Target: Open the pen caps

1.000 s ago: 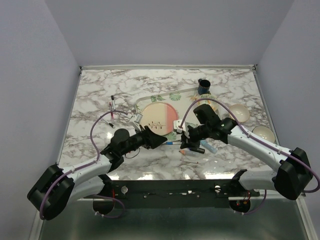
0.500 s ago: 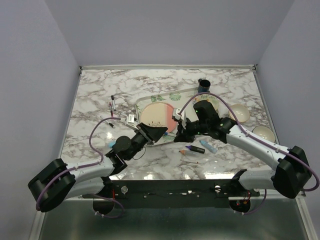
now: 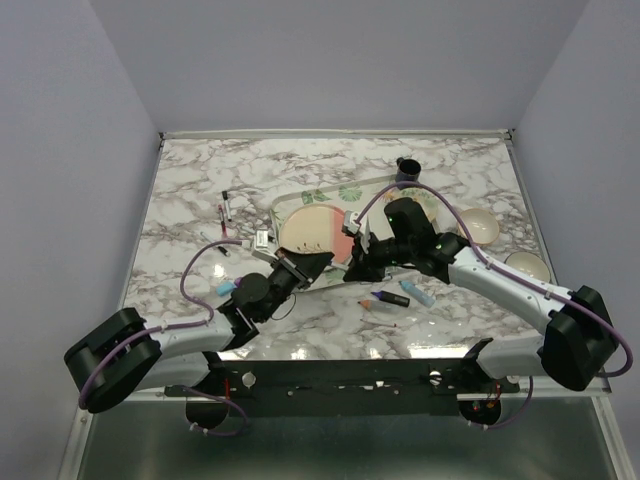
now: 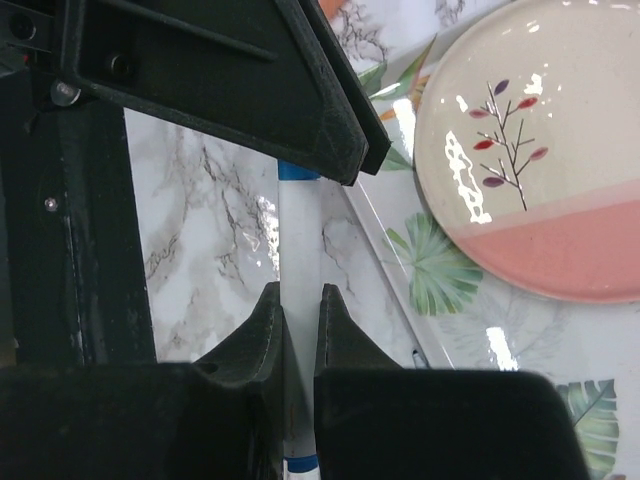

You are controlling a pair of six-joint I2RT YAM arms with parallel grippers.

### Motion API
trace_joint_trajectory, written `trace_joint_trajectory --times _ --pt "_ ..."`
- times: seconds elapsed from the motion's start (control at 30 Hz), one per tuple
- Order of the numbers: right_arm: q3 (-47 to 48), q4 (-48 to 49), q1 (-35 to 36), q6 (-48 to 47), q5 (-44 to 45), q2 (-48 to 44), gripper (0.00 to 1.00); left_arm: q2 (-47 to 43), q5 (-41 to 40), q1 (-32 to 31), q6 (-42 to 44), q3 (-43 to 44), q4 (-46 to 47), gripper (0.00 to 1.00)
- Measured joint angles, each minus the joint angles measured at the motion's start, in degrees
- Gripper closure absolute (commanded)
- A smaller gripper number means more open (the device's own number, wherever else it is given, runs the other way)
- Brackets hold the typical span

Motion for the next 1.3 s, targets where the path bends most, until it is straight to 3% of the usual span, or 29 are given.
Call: trace_joint_trajectory --times 0.17,0.27,0.43,0.57,0.7,0.87,1.1,1.3 --pt "2.0 1.6 1.7 -0.7 -3.5 1.3 0.99 -11.9 -4.9 -1.4 -2.5 -5.2 -3.1 1.0" --pt "2.2 -0.7 1.2 -1.2 -3.1 1.6 0.99 -27.3 -13.9 0.0 -5.1 -8.7 -11.0 1.0" --pt "2.2 -3.7 0.1 -3.1 -1.2 2.4 0.99 -51.2 -23.9 2.1 -7.6 -9.1 -31.8 1.0" --pt "3.8 -9.4 0.0 -9.3 4.0 4.0 0.99 -59.5 -28.6 3.7 -8.4 -5.9 -54.8 1.0" --pt "4.1 -14.6 -2.2 -14.8 8.6 4.3 0.97 -57.1 -30.2 4.8 -6.4 -2.6 -68.4 1.0" --pt "4.1 -20.1 -10.8 -19.1 10.7 3.0 0.95 -41.9 -28.6 10.2 1.9 4.4 -76.6 1.0" --pt "1.5 -25.0 -22.3 -23.1 12.8 1.3 0.93 -25.7 -16.0 26.2 16.0 10.6 -74.8 1.0" --pt "0.4 -27.1 -27.4 -23.9 14.3 3.7 0.88 -16.8 -6.7 34.3 19.5 10.6 -72.5 1.0"
